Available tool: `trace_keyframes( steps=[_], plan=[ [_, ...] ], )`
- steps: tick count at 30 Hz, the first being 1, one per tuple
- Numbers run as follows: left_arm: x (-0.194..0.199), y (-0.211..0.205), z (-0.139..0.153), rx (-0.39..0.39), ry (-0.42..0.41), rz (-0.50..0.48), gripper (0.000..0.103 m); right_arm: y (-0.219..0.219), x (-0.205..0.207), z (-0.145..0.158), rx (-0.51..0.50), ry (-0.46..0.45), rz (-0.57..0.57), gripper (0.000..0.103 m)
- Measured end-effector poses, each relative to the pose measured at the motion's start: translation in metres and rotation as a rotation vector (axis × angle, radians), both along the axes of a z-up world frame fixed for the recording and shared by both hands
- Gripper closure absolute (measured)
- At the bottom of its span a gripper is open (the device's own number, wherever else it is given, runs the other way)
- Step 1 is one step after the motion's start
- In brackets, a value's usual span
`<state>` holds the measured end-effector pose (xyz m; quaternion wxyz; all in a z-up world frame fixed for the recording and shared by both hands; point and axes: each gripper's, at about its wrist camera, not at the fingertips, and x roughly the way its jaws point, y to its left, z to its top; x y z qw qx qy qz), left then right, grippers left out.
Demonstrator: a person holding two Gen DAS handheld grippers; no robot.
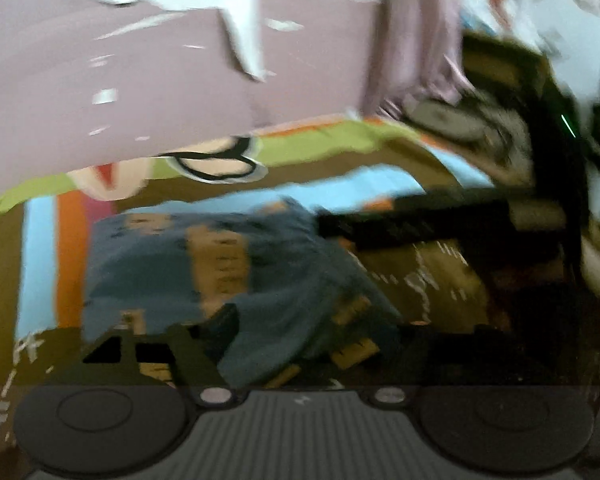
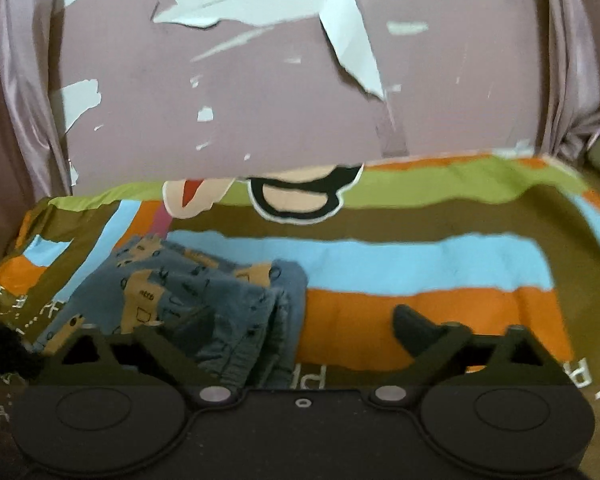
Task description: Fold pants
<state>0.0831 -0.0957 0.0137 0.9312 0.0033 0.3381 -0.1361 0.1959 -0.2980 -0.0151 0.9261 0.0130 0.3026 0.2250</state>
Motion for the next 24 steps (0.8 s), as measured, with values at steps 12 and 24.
trace_keyframes(
  steps=[12, 24],
  plan=[
    [0.014, 0.065, -0.026, 0.120, 0.175, 0.478, 0.015, 0.040, -0.036, -0.016, -0.365, 0.019, 0.104, 0.001],
    [0.062, 0.055, 0.028, 0.138, -0.033, 0.384, 0.004, 0.054, 0.004, 0.018, -0.265, -0.245, 0.136, 0.001]
  ],
)
